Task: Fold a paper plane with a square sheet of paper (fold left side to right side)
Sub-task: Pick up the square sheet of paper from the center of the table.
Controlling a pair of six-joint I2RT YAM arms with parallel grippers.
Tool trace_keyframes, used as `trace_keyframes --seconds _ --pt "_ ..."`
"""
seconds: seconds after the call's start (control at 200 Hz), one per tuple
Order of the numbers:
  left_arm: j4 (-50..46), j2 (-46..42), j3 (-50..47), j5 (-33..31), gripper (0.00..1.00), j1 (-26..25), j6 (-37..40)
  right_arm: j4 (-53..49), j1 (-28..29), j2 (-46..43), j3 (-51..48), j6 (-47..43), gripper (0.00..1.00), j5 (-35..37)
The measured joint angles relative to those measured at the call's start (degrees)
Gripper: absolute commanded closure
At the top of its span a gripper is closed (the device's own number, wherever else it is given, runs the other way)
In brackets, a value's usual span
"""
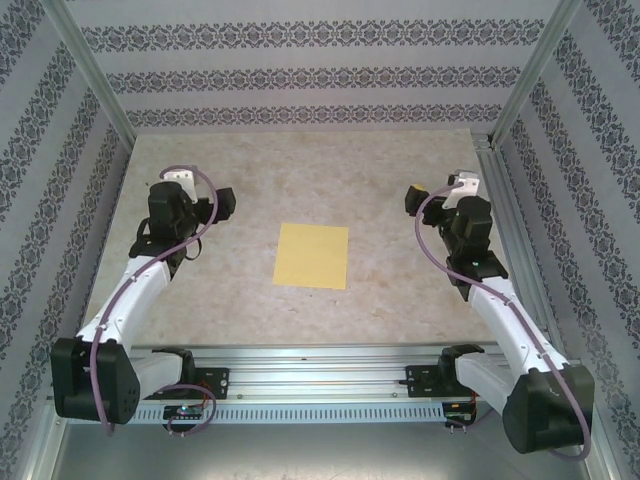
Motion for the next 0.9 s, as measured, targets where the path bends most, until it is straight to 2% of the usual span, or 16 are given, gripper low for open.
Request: trace_keyframes --seconds 0.16,0.265,0.385,0.55,0.764,0.899 --pt "-5.84 -1.86 -4.59 10.88 0.02 -0.46 -6.97 -14.6 11.39 4.87 6.86 3.32 0.05 -1.14" --pt "-7.63 -1.05 -7.82 16.68 0.04 -1.79 -10.97 -22.86 20.06 13.0 12.22 4.42 0.13 -0.74" --pt "-8.63 1.44 -9.07 21.55 0.05 -4.57 -14.16 -29.14 25.57 22.82 16.94 5.16 0.14 -0.74" --pt "-8.46 7.37 -8.63 25.2 0.09 -7.67 -16.28 -33.51 26.4 31.61 19.8 6.14 0.13 -0.9" --pt "-6.67 17.51 -5.27 26.62 0.16 -14.47 -18.49 -33.83 22.84 38.12 22.97 6.34 0.19 -3.93" --pt "-5.35 21.73 -2.93 26.1 0.18 -16.28 -19.56 -34.14 21.84 41.18 25.31 6.12 0.24 -4.07"
